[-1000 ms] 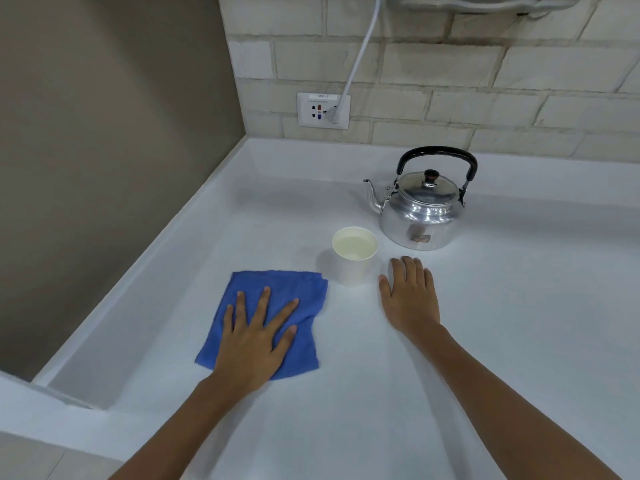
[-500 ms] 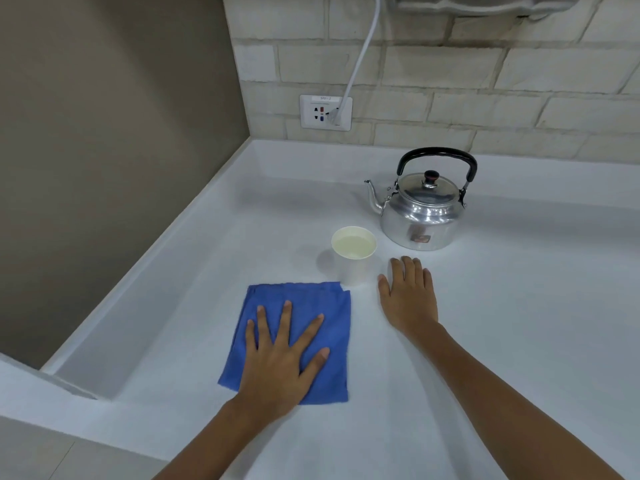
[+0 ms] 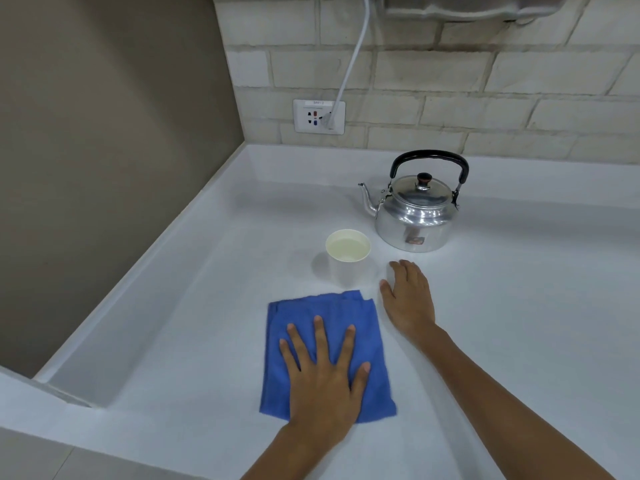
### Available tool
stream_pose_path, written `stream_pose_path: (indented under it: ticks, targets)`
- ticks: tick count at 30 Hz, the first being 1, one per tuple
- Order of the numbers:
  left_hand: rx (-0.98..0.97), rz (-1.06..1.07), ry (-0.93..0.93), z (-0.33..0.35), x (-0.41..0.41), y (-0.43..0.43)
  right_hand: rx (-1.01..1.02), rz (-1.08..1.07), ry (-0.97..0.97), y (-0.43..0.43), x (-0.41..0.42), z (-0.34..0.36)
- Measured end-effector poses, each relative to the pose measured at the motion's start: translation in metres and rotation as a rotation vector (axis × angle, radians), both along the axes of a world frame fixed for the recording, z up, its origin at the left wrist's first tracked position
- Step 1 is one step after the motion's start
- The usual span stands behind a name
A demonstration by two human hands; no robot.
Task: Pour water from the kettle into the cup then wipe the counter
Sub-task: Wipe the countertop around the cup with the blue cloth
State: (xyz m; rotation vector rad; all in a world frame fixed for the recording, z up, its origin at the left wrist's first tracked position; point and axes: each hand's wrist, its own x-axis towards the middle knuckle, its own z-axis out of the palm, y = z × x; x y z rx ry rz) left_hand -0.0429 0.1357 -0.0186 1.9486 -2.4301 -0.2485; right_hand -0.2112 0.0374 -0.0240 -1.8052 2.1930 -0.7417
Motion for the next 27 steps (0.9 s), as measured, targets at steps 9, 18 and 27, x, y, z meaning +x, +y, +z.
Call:
stream_pose_path:
  ticks: [9, 18, 27]
  targets:
    - [-0.101, -0.015, 0.352, 0.015, 0.033, -0.046, -0.231, 0.124, -0.182, 0.074, 0.06, 0.04]
    - [-0.082, -0.004, 0.197, -0.016, 0.073, -0.134, 0.151, 0.216, 0.383, 0.101, 0.109, 0.012]
    - [-0.138, -0.015, 0.108, -0.032, 0.076, -0.133, 0.181, 0.019, 0.368, 0.101, 0.004, 0.003]
